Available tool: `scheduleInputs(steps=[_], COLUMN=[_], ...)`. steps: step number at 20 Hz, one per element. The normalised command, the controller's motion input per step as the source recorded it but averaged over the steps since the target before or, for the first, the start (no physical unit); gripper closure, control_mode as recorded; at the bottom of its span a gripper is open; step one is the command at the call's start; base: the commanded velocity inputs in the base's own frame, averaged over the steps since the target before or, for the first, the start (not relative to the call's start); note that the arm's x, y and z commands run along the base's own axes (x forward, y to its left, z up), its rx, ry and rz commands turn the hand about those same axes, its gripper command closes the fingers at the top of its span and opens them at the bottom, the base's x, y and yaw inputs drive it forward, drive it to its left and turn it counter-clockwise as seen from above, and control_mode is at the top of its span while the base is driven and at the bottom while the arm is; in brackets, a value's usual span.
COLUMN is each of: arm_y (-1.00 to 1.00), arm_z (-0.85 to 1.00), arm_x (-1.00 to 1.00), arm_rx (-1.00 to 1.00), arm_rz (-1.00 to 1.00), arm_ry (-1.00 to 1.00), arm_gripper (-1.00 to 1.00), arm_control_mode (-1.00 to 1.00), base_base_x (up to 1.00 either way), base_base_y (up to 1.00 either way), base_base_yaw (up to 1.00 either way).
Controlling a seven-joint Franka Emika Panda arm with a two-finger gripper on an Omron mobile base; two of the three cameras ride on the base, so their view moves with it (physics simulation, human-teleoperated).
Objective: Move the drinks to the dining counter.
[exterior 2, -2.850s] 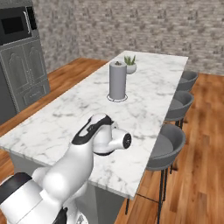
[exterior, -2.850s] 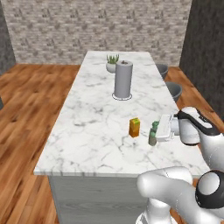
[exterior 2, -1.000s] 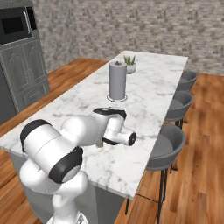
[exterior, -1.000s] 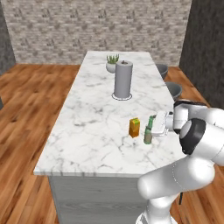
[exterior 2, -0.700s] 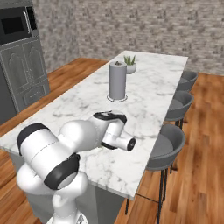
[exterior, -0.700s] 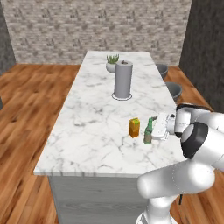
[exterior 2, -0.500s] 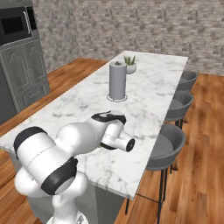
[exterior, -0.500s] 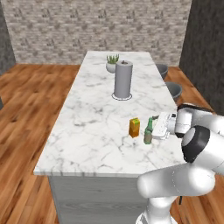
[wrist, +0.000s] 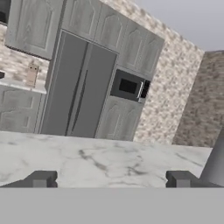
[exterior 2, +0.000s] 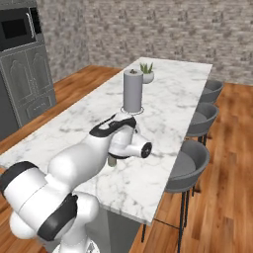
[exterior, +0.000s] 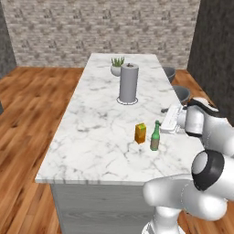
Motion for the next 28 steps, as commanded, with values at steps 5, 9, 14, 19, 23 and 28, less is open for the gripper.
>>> scheduleInputs(steps=[5,9,14,19,23,28], arm_y=[0.01,0.09,0.13,0.16,0.04,0.00], arm_z=[0.62,0.40,0.08,0.00,-0.06,-0.03], arm_x=[-0.35,-0.60,-0.84,-0.73,-0.66,-0.13], arm_rx=[-0.09,-0.12,-0.11,-0.07,-0.01,0.00], arm_rz=[0.00,0.02,0.11,0.14,0.09,0.00], arm_ry=[0.05,0.00,-0.01,0.00,0.00,0.00], arm_gripper=[-1.00,-1.00,-1.00,-1.00,-1.00,-1.00], arm_control_mode=[-1.00,-1.00,-1.00,-1.00,-1.00,-1.00], base_base_x=[0.00,0.00,0.00,0.00,0.00,0.00], base_base_y=[0.00,0.00,0.00,0.00,0.00,0.00], base_base_yaw=[0.00,0.00,0.00,0.00,0.00,0.00])
